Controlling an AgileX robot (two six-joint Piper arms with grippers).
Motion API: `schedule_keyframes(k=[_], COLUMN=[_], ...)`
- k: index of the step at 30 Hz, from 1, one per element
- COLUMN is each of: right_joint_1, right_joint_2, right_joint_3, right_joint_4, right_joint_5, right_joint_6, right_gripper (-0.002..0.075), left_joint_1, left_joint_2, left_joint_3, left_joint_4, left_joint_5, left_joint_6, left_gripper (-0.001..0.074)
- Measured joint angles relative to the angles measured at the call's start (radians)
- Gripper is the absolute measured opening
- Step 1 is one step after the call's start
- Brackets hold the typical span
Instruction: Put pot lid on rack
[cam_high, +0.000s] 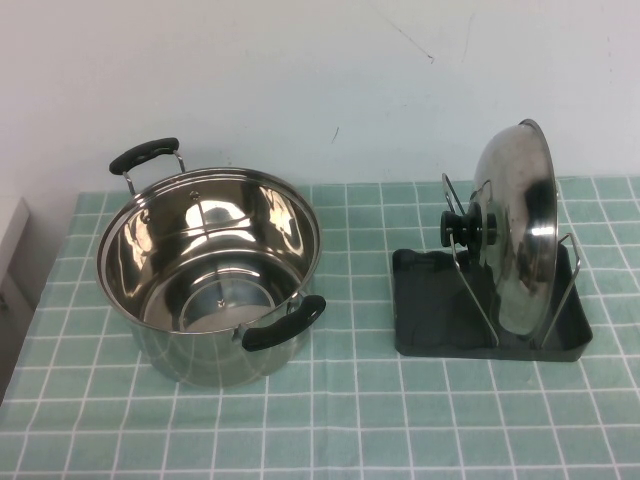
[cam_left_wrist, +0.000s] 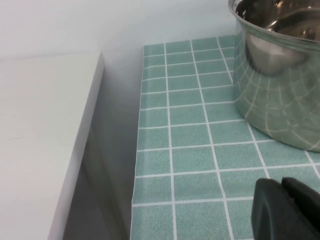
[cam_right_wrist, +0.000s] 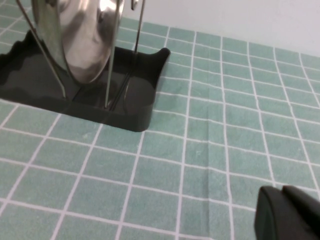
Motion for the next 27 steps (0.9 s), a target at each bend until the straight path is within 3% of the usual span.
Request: schedule_keyframes(k=[12,20,27], right_joint_1=[-0.016,-0.016,-0.016], right_joint_2=[0.000,0.000,0.000], right_joint_3=[0.000,0.000,0.000], right_joint_4=[-0.009,-0.011,-0.011], right_joint_5=[0.000,0.000,0.000], right_joint_6=[0.007,0.008,0.008], right_gripper=[-0.0002,-0.0002,-0.0002], left_joint_1=[-0.007,-0.111,-0.120], left_joint_2=[0.000,0.000,0.000], left_joint_3=[0.000,0.000,0.000], left_joint_4=[0.000,0.000,0.000], left_joint_5=[0.000,0.000,0.000], left_joint_6=[0.000,0.000,0.000], left_gripper=[-0.0003,-0.0003,-0.0003])
